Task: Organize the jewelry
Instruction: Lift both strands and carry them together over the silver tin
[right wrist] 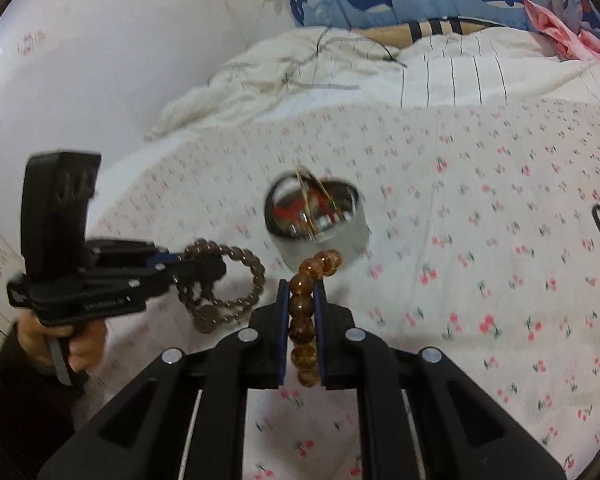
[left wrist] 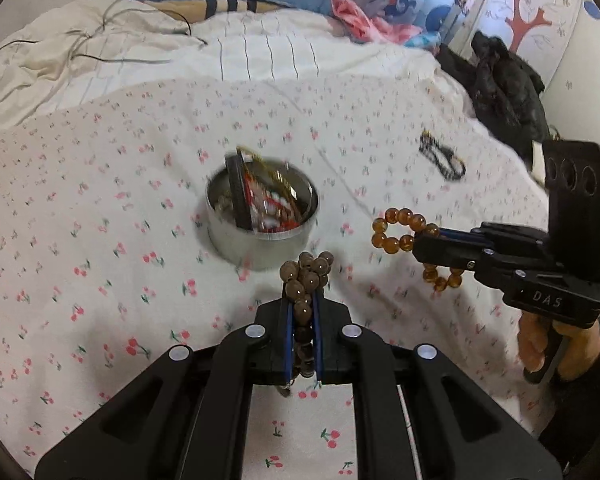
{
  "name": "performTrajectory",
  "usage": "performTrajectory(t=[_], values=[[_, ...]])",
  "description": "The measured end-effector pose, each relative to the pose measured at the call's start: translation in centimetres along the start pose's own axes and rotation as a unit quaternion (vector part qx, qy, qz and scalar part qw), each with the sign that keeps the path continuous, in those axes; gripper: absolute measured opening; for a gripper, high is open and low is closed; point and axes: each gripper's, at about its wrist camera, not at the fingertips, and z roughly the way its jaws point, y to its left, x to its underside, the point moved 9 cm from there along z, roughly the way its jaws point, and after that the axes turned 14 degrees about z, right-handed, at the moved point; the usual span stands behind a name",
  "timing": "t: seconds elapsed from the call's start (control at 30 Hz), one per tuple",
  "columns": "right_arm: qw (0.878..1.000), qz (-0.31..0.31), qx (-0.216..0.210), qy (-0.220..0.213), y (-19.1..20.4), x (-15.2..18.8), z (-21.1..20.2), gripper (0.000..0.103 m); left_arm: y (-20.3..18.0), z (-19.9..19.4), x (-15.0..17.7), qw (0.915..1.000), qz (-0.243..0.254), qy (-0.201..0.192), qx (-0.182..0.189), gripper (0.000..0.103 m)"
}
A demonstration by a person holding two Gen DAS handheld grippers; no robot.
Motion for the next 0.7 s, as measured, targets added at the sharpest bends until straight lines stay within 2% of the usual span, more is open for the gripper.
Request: performTrajectory(t=[0.27,0.43,0.7], values=[[1.0,-0.011,-0.008,-0.001,1.2,-2.5,1.5,0.012,2.6,-1.9,-4.9,0.9983,-0.033,-0.046,-0.015,0.007],[1.0,-0.012,-0.007,-0.005,1.0,-3.3,1.8,0.012,3.1,-1.8,-7.3,0.9961,-0.055,-0.068,-0.007,0.007],[1.0,-0.018,-0.006,-0.008,1.0,-4.9,3.3,0.012,3.7,0.2,-8.3,0.9944,-0.076,-0.074,0.002,0.007]])
